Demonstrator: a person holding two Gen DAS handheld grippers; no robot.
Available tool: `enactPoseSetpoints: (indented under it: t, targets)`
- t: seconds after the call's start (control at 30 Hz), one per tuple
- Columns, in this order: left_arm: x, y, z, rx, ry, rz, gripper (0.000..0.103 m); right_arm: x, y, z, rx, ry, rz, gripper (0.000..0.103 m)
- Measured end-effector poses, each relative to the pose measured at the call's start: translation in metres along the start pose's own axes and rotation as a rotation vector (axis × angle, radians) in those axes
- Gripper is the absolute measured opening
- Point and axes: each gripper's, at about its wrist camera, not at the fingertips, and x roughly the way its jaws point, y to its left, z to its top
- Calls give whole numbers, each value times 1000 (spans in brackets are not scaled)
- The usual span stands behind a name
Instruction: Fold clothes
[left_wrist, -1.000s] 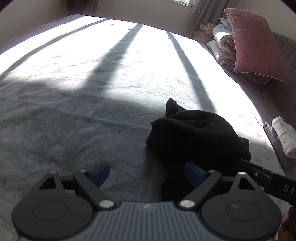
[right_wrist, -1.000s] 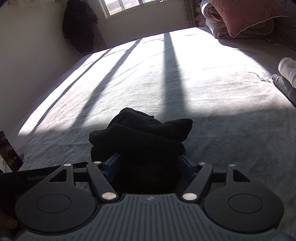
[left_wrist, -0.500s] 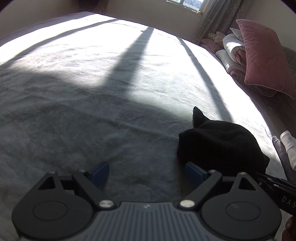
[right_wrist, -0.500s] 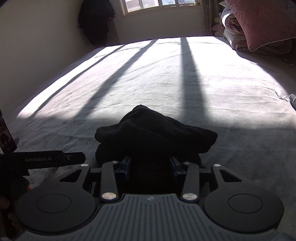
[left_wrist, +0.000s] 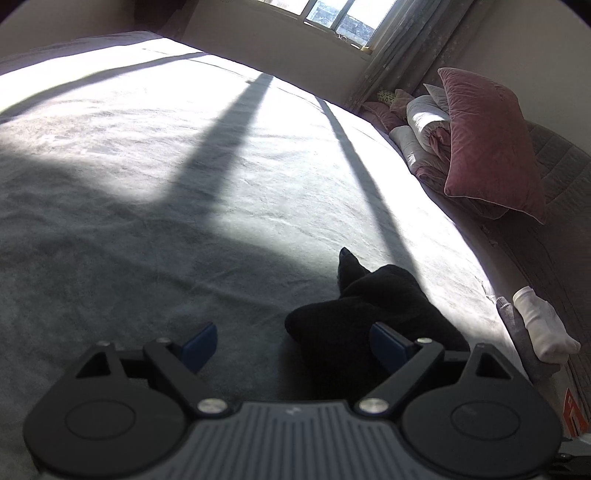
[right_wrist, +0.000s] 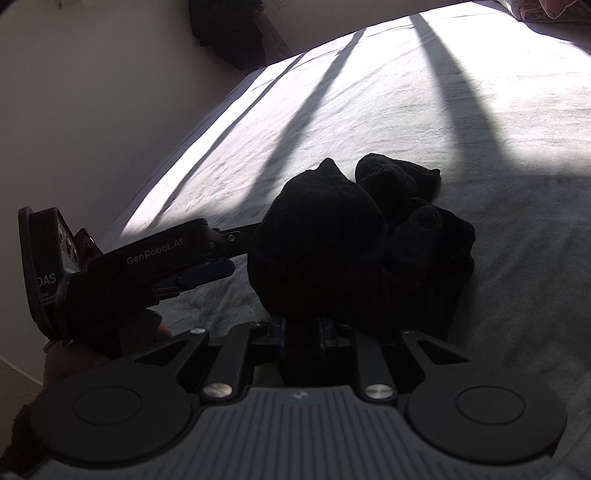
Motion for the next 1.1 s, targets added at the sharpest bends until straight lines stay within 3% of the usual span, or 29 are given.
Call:
enactPoseSetpoints:
  t: [0.13,0.23,0.3,0.33,0.4,0.47,0.6,0.87,0.93,1.0,1.1]
  targets:
    - [2,-2,-1,-14,7,-68,87,1,13,-8,-26,35,17,19]
    - [5,-7,-3,-15,16,-95,78,0,21,-12,-57,51,15,19]
    - [8,-9,-6,-24,29,-97,52,-2,23,-14,-73,57,10,19]
    - [10,-11,-7,-31,37,-104,44,-3,23,-14,-81,57,7,19]
    - [10,-12,-9,-48,51,-126,15,-7,23,-14,-91,51,4,22]
    - [8,-13,-11,-51,57,-140,11,-12,19,-12,-90,40,1,25]
    - [-4,-17,-15,-24,50,-161,9,-26,9,-9,-52,1,10,52]
    - [-28,-21,-31,62,62,-168,8,-53,-8,0,-29,-106,-16,62]
    - [-34,-25,-36,99,71,-179,8,-58,-12,2,-18,-129,-16,67]
    - [-40,-29,-43,146,87,-185,8,-62,-14,3,-9,-150,-22,78]
    - [-47,-34,-54,204,121,-200,8,-67,-17,4,-6,-162,-27,79]
